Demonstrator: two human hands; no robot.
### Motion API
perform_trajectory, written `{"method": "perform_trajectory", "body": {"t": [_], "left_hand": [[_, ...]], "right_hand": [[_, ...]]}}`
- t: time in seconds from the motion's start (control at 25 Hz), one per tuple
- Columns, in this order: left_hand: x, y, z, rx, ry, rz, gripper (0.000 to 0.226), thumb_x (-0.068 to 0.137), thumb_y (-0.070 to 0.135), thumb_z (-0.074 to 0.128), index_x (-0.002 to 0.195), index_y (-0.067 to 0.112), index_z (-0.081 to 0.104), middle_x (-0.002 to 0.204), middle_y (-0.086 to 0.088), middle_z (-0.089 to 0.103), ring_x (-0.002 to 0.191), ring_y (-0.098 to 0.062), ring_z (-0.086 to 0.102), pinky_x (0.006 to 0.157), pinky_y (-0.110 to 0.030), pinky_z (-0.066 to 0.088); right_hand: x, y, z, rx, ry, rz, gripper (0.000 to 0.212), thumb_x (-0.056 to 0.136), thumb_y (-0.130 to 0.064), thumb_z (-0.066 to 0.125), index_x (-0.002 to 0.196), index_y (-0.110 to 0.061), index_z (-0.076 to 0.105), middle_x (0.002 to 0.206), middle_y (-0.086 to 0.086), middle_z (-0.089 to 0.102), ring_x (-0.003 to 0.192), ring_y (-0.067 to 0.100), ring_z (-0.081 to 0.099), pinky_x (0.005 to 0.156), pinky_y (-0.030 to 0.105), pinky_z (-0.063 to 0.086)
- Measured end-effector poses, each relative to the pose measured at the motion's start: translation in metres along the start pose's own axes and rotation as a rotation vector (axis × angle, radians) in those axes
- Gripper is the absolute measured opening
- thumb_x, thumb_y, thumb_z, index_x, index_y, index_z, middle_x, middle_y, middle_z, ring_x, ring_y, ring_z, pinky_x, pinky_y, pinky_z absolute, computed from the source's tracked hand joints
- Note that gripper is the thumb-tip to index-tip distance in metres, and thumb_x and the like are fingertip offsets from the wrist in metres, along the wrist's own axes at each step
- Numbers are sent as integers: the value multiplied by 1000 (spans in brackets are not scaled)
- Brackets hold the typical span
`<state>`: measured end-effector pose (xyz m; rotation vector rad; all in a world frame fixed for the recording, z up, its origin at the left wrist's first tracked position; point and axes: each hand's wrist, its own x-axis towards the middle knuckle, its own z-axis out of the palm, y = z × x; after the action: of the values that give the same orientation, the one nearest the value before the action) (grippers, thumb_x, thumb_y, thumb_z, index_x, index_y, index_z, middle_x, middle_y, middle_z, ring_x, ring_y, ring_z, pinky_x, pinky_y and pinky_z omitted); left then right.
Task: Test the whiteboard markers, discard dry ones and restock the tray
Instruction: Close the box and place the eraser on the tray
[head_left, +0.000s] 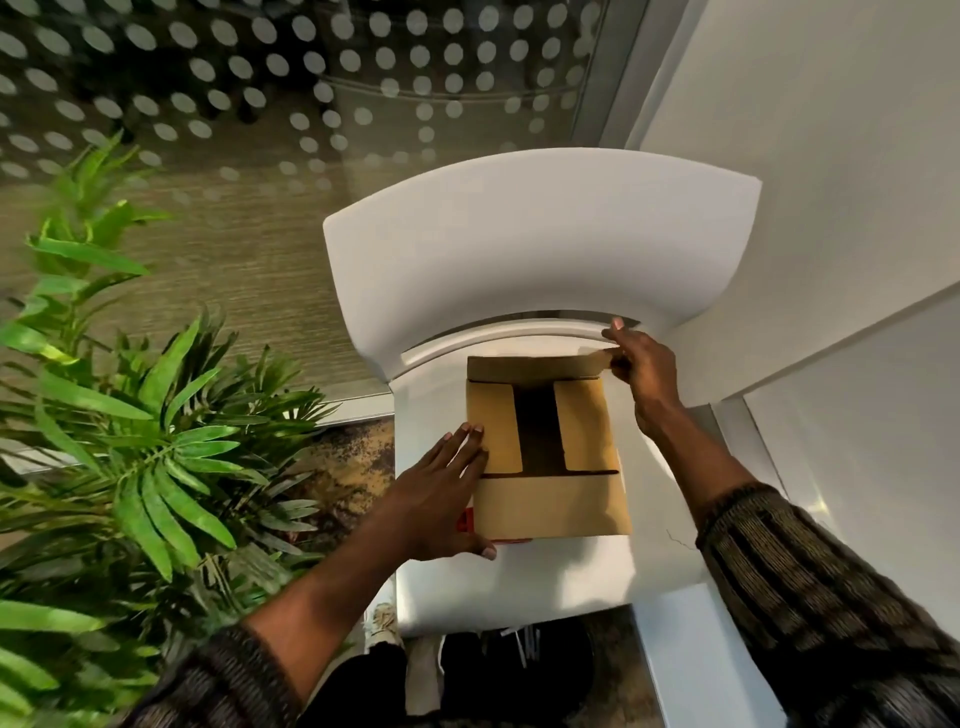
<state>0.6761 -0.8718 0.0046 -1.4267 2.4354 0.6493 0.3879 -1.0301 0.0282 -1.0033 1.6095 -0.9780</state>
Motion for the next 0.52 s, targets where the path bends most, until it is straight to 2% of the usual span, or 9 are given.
{"method": "perform_trajectory", "body": {"t": [0.08,0.24,0.32,0.4,0.44,0.52], "left_hand": [[-1,0,0,-7,17,4,135,81,95,52,172,9,-1,176,-10,-23,155,-22,-35,111,-30,-35],[-4,1,4,-35,58,-2,120,90,87,50,171,8,11,178,-10,-11,166,-24,-14,118,-32,-27],[-8,3,4,-12,154,15,108,94,85,43,168,7,27,179,-13,10,167,-28,8,122,-37,-18],[-11,7,3,52,231,25,102,95,85,39,159,6,46,171,-16,37,161,-31,33,125,-44,0],[-9,8,2,51,273,32,101,95,84,41,159,6,47,170,-15,40,159,-31,35,126,-45,4],[-2,5,-4,-25,269,17,107,95,85,43,167,7,31,177,-13,20,165,-26,15,128,-40,-6]], "right_hand": [[-13,10,-7,-164,-53,-148,32,96,-49,71,103,-19,81,97,0,80,97,18,74,102,48,56],[-36,47,-21,-761,-212,-447,51,94,-71,55,110,-29,80,122,-8,69,116,16,58,100,45,50],[-47,61,-20,-950,-215,-518,59,95,-74,48,120,-29,77,138,-5,60,128,20,52,107,43,44],[-56,71,-16,-1033,-181,-522,55,99,-68,47,129,-29,73,149,-1,53,135,25,47,113,46,43],[-60,74,-13,-1047,-181,-485,55,100,-66,46,134,-30,70,154,-1,50,139,26,45,116,47,42],[-67,80,-9,-1080,-177,-451,64,103,-69,32,142,-30,63,160,-1,44,146,26,42,120,48,39]]}}
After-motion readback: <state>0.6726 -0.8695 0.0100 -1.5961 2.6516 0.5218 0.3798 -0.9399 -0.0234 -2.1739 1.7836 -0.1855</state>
